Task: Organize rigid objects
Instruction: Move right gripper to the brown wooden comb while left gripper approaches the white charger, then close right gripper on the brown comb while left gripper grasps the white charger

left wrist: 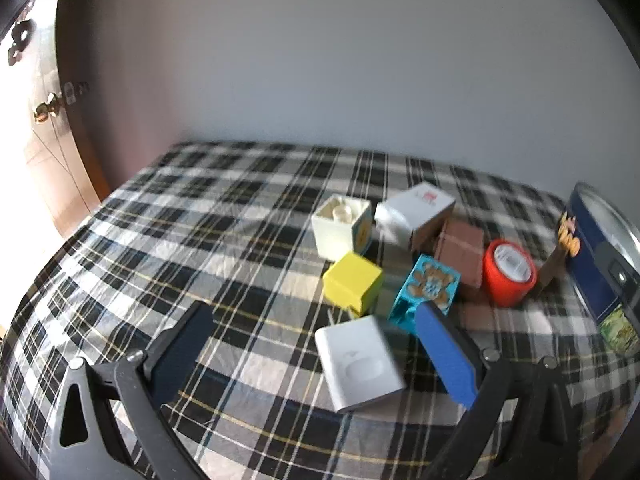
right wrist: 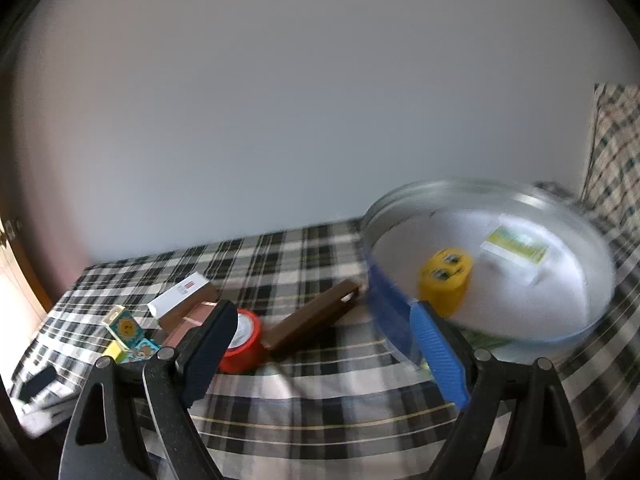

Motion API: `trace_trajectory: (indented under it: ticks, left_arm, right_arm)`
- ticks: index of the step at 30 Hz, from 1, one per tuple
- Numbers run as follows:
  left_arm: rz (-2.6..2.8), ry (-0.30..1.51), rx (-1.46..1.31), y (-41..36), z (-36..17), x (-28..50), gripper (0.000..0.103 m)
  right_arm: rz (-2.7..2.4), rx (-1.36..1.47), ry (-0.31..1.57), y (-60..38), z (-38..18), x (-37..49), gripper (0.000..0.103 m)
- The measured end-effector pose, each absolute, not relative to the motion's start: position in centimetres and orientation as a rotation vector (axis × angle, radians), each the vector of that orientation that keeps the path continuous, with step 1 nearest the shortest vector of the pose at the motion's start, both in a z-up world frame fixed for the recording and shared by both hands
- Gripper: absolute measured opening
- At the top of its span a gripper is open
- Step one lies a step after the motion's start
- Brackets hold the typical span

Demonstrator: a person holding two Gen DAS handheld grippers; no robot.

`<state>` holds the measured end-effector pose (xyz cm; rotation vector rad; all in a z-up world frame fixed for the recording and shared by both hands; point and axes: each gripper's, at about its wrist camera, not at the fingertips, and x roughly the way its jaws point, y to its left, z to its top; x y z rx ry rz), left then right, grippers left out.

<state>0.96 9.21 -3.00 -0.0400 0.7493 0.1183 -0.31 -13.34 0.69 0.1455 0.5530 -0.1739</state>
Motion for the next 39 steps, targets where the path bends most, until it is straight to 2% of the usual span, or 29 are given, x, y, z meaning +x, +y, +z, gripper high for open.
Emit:
trace_trajectory:
  ticks: [10, 15, 17, 20, 25, 26, 27, 28, 29, 31, 39]
  left_arm:
    - [0.109, 0.883, -0.072, 11.2, -4.9, 2.1, 0.102]
    - [0.106, 0.923, -0.107, 12.9, -5.6, 2.4, 0.093]
    - [0.094, 0.915, -0.109, 13.1, -5.4, 2.2, 0.089]
    - [0.079, 0.907, -0.111, 13.5, -5.2, 2.1, 0.081]
    - [0.056, 0.894, -0.088, 13.4, -4.8, 2.1, 0.051]
    - [0.049, 0.892, -0.088, 13.4, -4.7, 2.1, 0.048]
    - [0.042, 0.890, -0.090, 13.4, -4.7, 2.1, 0.040]
    - [0.031, 0.887, -0.095, 13.3, -4.6, 2.0, 0.037]
    - [0.029, 0.886, -0.101, 13.4, -4.6, 2.0, 0.037]
    - [0.023, 0.884, -0.112, 13.5, -4.5, 2.0, 0.037]
    - [0.009, 0.869, -0.186, 14.4, -4.6, 2.0, 0.037]
  right_arm:
    - [-0.251, 0.347, 0.696, -13.3, -2.2, 4.9, 0.089]
    - [-0.321, 0.435, 0.752, -14.1, -3.5, 7.0, 0.088]
    - [-0.345, 0.453, 0.763, -14.4, -3.7, 7.7, 0.080]
    - [-0.381, 0.433, 0.785, -14.4, -3.6, 8.4, 0.073]
    - [-0.383, 0.273, 0.874, -13.2, -3.7, 9.2, 0.067]
    - [-0.373, 0.253, 0.883, -13.1, -3.7, 9.1, 0.063]
    - [-0.357, 0.231, 0.889, -13.2, -3.6, 8.9, 0.059]
    - [-0.355, 0.204, 0.895, -13.3, -3.5, 8.6, 0.046]
    - [-0.353, 0.181, 0.900, -13.2, -3.5, 8.3, 0.029]
    - [-0.316, 0.148, 0.911, -13.5, -3.4, 7.8, 0.018]
    - [-0.005, 0.127, 0.857, -14.6, -1.8, 3.1, 0.018]
